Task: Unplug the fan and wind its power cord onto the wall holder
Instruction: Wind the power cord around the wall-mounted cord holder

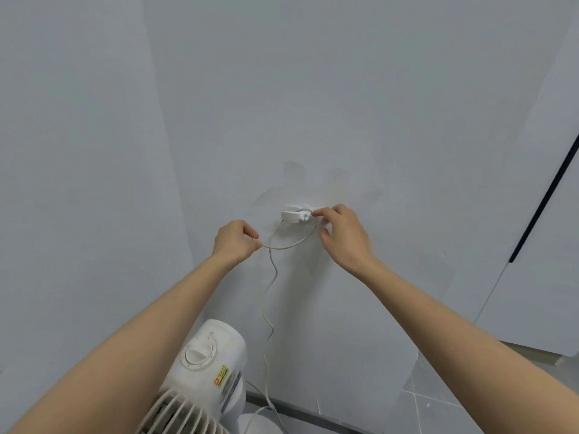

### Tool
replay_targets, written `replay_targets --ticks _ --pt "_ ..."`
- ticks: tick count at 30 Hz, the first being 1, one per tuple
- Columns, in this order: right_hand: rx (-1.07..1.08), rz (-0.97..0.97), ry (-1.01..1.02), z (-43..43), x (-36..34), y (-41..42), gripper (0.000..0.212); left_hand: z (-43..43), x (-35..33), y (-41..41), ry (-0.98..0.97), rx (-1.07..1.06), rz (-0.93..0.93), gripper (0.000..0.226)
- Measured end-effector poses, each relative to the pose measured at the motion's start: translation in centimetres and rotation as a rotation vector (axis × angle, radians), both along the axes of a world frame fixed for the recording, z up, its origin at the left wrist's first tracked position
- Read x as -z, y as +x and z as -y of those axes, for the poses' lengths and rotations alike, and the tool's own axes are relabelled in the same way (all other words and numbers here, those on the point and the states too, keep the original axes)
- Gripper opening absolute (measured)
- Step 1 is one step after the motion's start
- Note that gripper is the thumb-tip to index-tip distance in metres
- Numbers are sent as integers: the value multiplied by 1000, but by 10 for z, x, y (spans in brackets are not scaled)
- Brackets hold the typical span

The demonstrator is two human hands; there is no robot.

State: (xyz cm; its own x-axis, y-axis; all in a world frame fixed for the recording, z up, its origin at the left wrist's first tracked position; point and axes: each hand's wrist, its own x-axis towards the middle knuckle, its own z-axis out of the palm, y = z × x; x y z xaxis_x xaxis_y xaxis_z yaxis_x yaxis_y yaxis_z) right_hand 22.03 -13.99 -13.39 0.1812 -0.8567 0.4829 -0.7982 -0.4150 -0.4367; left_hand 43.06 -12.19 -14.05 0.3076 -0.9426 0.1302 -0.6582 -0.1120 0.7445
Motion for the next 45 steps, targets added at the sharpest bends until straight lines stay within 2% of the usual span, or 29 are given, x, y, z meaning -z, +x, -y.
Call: replay_targets --ticks 3,8,11,14,20,27,34,39,42,45 --pt "10 -1 -85 9 0 0 35 13 -10 2 -99 -35 39 22" --pt "15 15 -116 23 -3 1 29 35 -30 -4 -264 -39 116 26" --pt "-4 66 -77 28 -10 -6 30 47 -47 -6 -381 -34 84 28" --pt "-18 125 -89 31 -18 -11 30 57 -67 -10 -449 78 35 31" --pt "-11 329 -143 30 -32 -15 29 64 -99 -37 -374 402 -139 28" --pt "-63 540 -166 21 -49 -25 21 63 -92 -50 -307 538 -4 23" --pt "-105 409 -175 19 -61 -31 25 60 -83 -59 -271 580 -82 29" --pt "-96 266 -92 22 -63 -39 22 58 -81 -66 -274 631 -106 28" --pt "-77 221 -54 22 -59 -39 25 54 -78 -71 -291 598 -127 25" --pt "-52 56 -46 22 -49 -40 31 49 -73 -73 -342 519 -138 25"
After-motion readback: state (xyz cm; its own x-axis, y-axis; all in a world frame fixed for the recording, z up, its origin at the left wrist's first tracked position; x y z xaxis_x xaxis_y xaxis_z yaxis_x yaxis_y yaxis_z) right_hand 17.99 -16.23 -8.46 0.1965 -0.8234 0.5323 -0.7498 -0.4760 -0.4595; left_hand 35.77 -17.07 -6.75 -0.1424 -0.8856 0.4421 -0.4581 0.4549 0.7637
